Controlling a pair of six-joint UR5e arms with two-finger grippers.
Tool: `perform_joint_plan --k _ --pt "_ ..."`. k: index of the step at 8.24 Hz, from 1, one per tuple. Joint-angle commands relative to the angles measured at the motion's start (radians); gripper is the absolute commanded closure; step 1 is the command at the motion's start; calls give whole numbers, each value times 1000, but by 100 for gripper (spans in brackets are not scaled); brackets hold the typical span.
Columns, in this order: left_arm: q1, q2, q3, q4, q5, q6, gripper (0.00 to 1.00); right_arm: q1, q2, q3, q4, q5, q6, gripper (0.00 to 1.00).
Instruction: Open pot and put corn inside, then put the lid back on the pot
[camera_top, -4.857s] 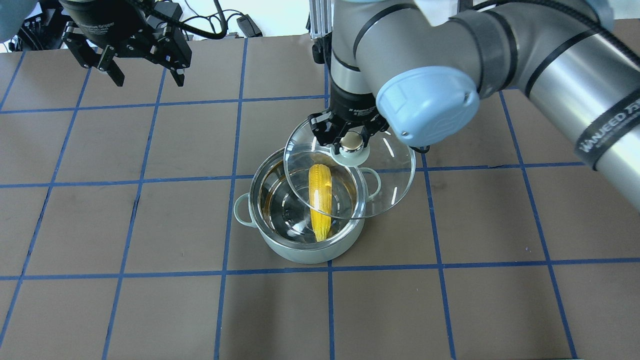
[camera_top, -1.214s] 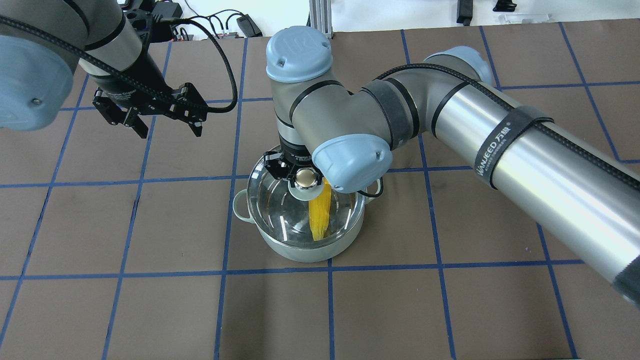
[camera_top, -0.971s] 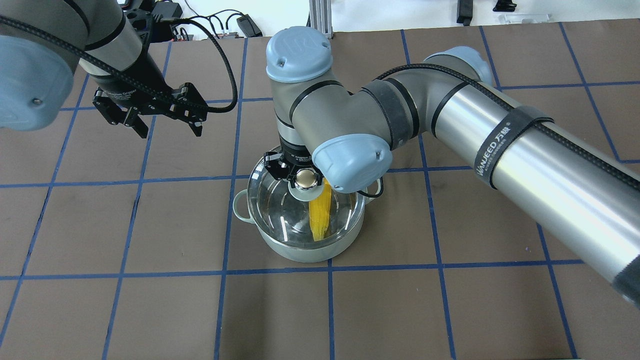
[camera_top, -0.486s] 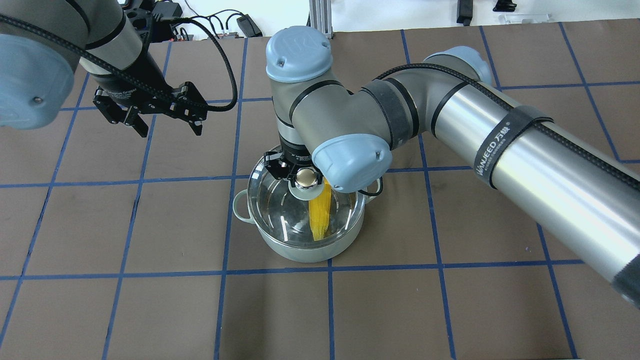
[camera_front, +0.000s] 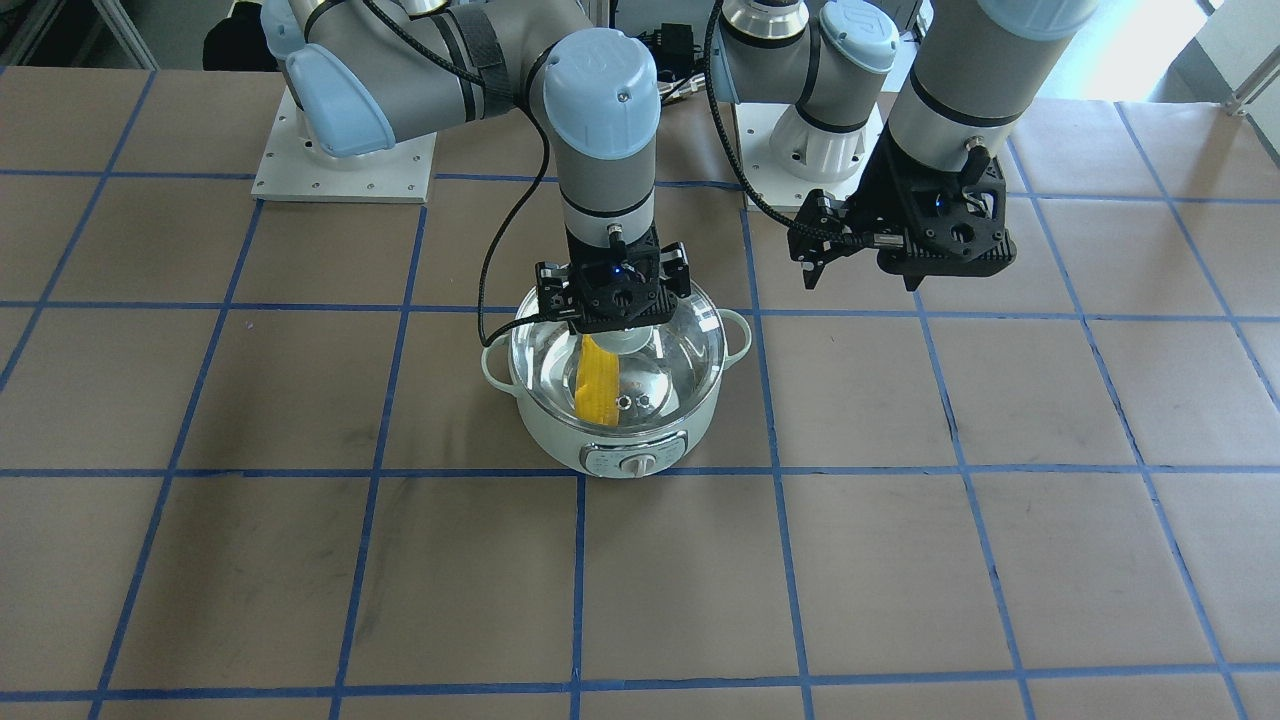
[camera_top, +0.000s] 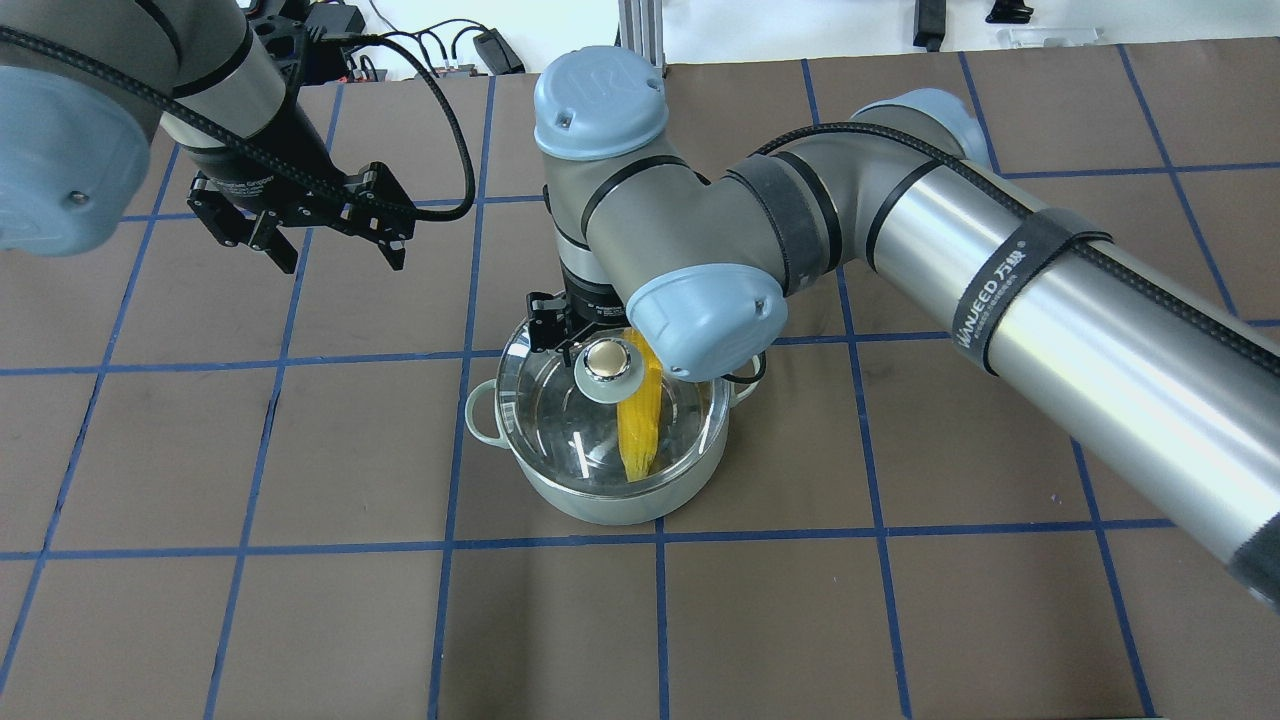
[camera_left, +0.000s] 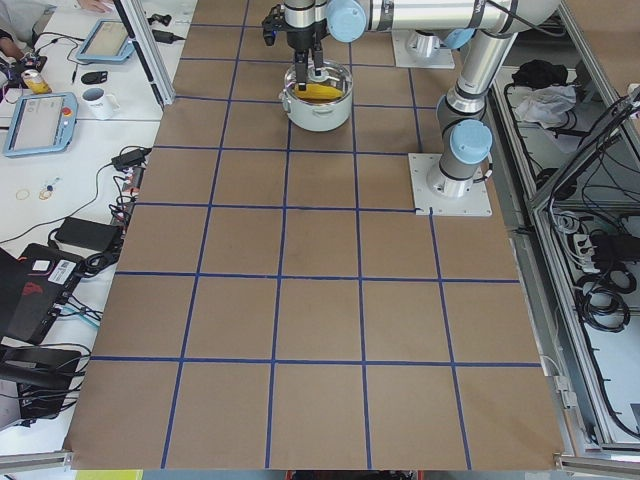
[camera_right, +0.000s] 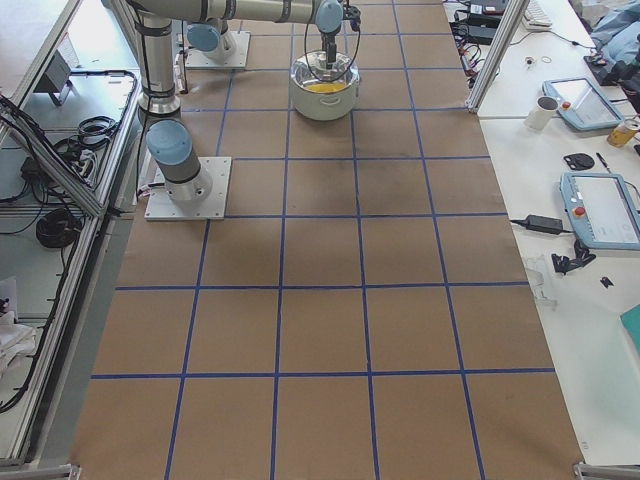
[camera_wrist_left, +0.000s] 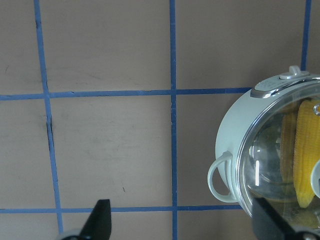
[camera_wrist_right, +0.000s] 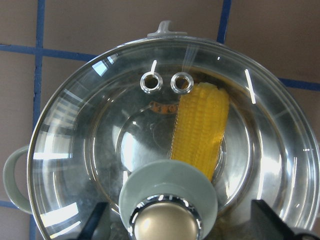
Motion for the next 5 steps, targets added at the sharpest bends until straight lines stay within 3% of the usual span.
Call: perform_joint_plan --k 1,3,5 --pt "0 0 -3 0 -2 -1 0 -76 -40 -32 15 -17 -106 0" --pt "0 0 -3 2 -2 -1 0 -210 -149 -35 93 -16 -315 0" --pt "0 0 1 0 1 1 0 -350 -250 -75 213 -19 -405 0"
